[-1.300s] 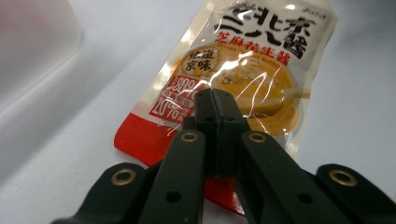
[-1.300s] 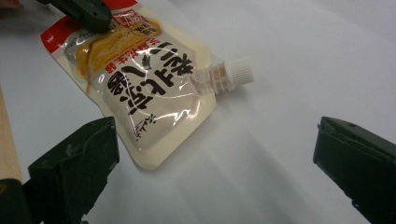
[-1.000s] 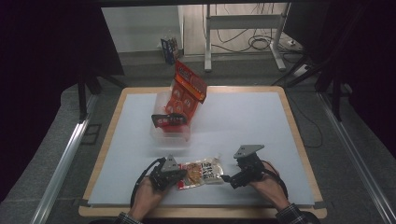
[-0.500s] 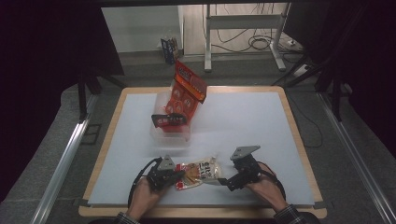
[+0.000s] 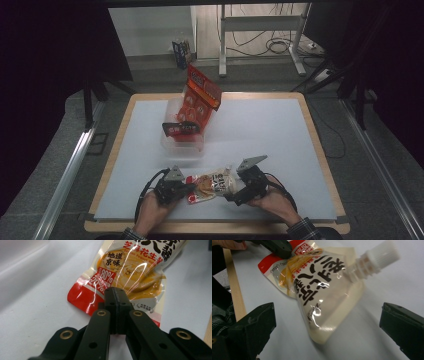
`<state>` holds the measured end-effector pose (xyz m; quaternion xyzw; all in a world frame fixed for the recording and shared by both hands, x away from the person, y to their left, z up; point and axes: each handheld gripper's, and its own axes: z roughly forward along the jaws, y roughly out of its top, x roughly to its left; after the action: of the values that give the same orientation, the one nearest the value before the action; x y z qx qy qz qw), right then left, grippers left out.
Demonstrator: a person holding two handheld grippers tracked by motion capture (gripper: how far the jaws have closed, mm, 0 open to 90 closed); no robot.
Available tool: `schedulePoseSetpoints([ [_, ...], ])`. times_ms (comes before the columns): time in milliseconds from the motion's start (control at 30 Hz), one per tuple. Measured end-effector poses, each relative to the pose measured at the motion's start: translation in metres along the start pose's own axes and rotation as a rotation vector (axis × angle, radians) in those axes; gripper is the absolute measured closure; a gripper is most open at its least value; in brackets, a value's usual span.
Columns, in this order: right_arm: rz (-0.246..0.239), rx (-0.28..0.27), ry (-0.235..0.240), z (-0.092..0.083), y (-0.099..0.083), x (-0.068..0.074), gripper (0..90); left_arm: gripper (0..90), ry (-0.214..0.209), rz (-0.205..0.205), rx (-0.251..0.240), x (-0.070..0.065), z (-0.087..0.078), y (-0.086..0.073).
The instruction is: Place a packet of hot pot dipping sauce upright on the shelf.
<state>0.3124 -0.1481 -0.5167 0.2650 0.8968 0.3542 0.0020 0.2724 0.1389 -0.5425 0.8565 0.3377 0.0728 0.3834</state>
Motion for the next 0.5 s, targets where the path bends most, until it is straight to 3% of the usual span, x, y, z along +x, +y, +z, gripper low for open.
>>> schedulePoseSetpoints([
  [233,0.010,0.020,0.027,0.013,0.006,0.004,13.6,90.0,0.021,0.028,0.010,-0.003,0.000,0.001],
  [500,0.093,-0.009,0.094,0.016,0.014,0.000,29.0,90.0,0.036,0.038,0.018,-0.005,0.000,0.002],
])
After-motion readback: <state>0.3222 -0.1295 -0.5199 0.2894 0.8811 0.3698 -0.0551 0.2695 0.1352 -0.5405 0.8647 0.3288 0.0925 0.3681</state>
